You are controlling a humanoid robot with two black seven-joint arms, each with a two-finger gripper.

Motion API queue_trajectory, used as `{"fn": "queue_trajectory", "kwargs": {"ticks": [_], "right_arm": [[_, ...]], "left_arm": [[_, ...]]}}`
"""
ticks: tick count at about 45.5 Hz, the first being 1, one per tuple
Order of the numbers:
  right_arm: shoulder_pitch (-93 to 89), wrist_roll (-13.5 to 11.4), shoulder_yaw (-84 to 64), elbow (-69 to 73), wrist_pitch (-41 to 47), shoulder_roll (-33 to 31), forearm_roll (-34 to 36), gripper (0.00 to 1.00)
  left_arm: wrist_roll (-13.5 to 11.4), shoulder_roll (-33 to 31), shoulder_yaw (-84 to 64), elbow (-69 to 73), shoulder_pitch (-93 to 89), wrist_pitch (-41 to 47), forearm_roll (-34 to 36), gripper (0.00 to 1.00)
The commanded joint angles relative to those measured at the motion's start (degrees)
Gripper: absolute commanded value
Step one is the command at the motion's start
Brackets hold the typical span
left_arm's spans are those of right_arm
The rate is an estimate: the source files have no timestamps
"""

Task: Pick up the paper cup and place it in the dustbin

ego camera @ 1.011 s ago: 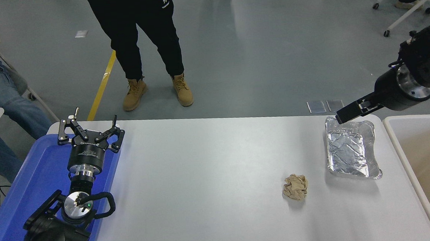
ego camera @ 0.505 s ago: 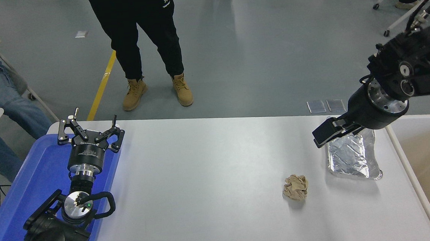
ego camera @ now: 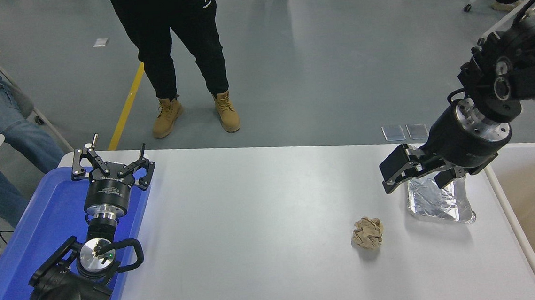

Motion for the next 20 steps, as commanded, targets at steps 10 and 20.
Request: {"fn": "queue_trajectory", "kwargs": {"ticks": [10,20], "right_arm": [[1.1,0.2,0.4,0.7,1.2,1.7,2.6,1.00],[0.8,0.3,0.8,-0.1,1.4,1.6,2.4,1.00]], "left_arm": [[0.0,0.0,0.0,0.0,0.0,0.0,0.0,1.00],[0.0,0.0,0.0,0.0,0.0,0.1,0.0,1.00]]}}
